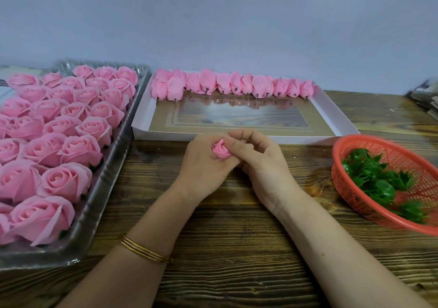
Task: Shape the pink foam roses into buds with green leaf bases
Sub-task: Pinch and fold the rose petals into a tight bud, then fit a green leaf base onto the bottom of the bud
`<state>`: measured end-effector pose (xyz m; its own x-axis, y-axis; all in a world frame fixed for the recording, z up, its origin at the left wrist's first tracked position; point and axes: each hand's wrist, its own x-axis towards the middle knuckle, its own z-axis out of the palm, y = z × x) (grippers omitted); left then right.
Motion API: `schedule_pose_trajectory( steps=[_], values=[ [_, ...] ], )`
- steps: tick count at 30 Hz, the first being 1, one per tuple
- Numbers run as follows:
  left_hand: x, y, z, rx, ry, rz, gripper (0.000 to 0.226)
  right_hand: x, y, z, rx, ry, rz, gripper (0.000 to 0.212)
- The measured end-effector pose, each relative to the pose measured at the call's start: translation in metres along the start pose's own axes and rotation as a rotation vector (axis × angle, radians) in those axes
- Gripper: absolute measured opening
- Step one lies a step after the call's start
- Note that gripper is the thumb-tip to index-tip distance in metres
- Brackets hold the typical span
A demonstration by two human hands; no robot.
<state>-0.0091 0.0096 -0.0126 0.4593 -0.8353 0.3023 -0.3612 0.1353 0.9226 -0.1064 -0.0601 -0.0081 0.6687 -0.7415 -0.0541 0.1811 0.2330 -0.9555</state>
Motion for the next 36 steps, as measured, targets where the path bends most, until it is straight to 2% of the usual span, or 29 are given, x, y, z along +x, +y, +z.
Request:
schedule_pose_trajectory(
  steps=[2, 4, 6, 11, 14, 17, 22, 26, 31, 36],
  values=[
    [0.0, 0.0, 0.0, 0.032, -0.022, 0.031, 0.032, -0.001, -0.001, 0.0, 0.006, -0.008, -0.009, 0.039],
    [0.0, 0.0, 0.0, 0.068, -0.025, 0.038, 0.043, 0.0, -0.002, -0.001, 0.009, -0.03, -0.013, 0.036],
    [0.0, -0.001, 0.002, 0.068, -0.029, 0.032, 0.04, 0.0, -0.002, -0.002, 0.006, -0.047, -0.02, 0.033],
    [0.001, -0.005, 0.003, -0.003, -0.026, -0.035, 0.011, 0.0, -0.003, -0.004, -0.066, -0.025, -0.038, 0.04],
    [0.002, -0.003, 0.003, -0.016, -0.009, -0.063, 0.024, 0.0, -0.005, -0.004, -0.114, 0.011, -0.051, 0.026],
    [0.004, -0.002, 0.005, -0.05, 0.037, -0.084, 0.042, 0.0, -0.01, -0.004, -0.125, 0.056, -0.066, 0.029],
    [0.006, 0.0, 0.007, -0.202, 0.095, -0.173, 0.036, 0.001, -0.021, -0.007, -0.175, 0.157, -0.173, 0.008],
    [0.008, 0.001, 0.004, -0.271, 0.123, -0.27, 0.035, 0.004, -0.036, -0.019, -0.284, 0.261, -0.299, 0.015],
    [0.008, 0.003, 0.004, -0.288, 0.124, -0.278, 0.03, 0.006, -0.063, -0.051, -0.493, 0.426, -0.41, 0.024],
    [0.007, 0.004, 0.004, -0.285, 0.111, -0.293, 0.03, 0.006, -0.079, -0.087, -0.704, 0.571, -0.371, 0.014]
  ],
)
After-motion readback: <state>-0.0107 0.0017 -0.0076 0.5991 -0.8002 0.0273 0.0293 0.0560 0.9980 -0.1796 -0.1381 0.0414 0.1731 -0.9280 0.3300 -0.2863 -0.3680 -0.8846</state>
